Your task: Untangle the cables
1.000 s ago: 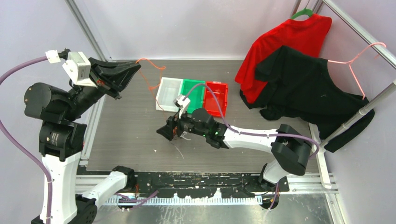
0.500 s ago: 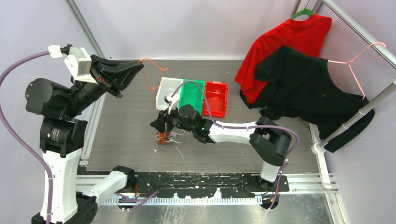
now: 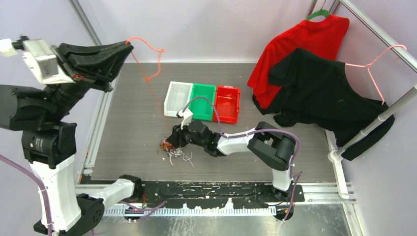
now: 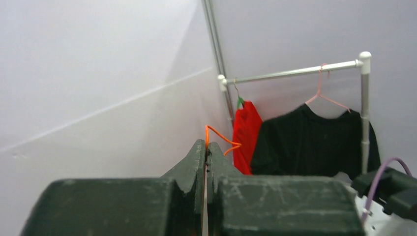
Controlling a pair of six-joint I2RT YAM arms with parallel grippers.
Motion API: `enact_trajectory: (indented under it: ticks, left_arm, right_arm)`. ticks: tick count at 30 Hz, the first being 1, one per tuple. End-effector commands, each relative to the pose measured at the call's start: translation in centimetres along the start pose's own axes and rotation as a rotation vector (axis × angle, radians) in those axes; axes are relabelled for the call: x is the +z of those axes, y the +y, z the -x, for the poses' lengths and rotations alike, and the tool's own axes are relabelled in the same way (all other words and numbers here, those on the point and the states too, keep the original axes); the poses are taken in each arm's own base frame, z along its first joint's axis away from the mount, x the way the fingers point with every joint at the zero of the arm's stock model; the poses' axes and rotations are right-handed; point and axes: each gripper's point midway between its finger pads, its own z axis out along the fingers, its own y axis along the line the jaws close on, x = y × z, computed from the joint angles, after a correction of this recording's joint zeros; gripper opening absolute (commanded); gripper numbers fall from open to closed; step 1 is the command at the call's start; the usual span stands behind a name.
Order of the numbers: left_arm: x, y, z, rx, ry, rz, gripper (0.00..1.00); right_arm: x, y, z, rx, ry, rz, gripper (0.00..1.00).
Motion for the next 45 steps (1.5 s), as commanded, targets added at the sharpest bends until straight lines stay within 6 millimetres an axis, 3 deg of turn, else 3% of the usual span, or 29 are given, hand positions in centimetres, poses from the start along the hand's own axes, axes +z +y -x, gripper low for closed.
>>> enact_trajectory:
  ticks: [1,8,11,15,23,29,33,36,39,45]
  left_arm:
    - [-0.4,0.7,7.5,0.168,-0.208,0.079,0.0]
    - [-1.4,3.5,15.4,0.399,-0.449,0.28,0.0]
    - [-0.8,3.6,15.4,0.38,-0.432,0.262,0.0]
    - [0.0,3.1,11.7,0.332,-0.342,0.193,0.01]
    - [0.4,3.6,2.8,0.209,-0.152,0.158,0.0]
    - [0.6,4.1,-3.7,0.082,-0.022,0.153,0.0]
    - [0.6,4.5,-7.4,0.005,0.046,0.162,0.0]
    - [0.7,4.9,-9.5,-0.023,0.088,0.171,0.0]
    - [0.7,5.3,-11.5,-0.012,0.13,0.17,0.0]
    - [1.0,6.3,-13.8,0.0,0.169,0.187,0.0]
  right_arm:
    - [-0.7,-1.0,0.5,-0.002,-0.066,-0.04,0.48]
    - [-2.5,-2.3,-0.1,-0.005,-0.088,-0.092,0.49]
    - [-2.9,-2.3,0.1,-0.003,-0.094,-0.092,0.51]
    - [-3.9,-1.6,1.8,-0.002,-0.129,-0.083,0.61]
    - [-7.5,0.6,8.6,-0.048,-0.263,-0.09,0.79]
    - [-8.7,1.8,13.5,-0.077,-0.346,-0.101,0.83]
    - [-8.1,2.1,15.9,-0.07,-0.38,-0.092,0.83]
    - [-7.8,1.2,17.2,-0.061,-0.392,-0.116,0.81]
    - [-8.2,-1.4,17.9,-0.007,-0.405,-0.161,0.79]
    - [-9.1,-5.1,17.5,0.06,-0.396,-0.21,0.77]
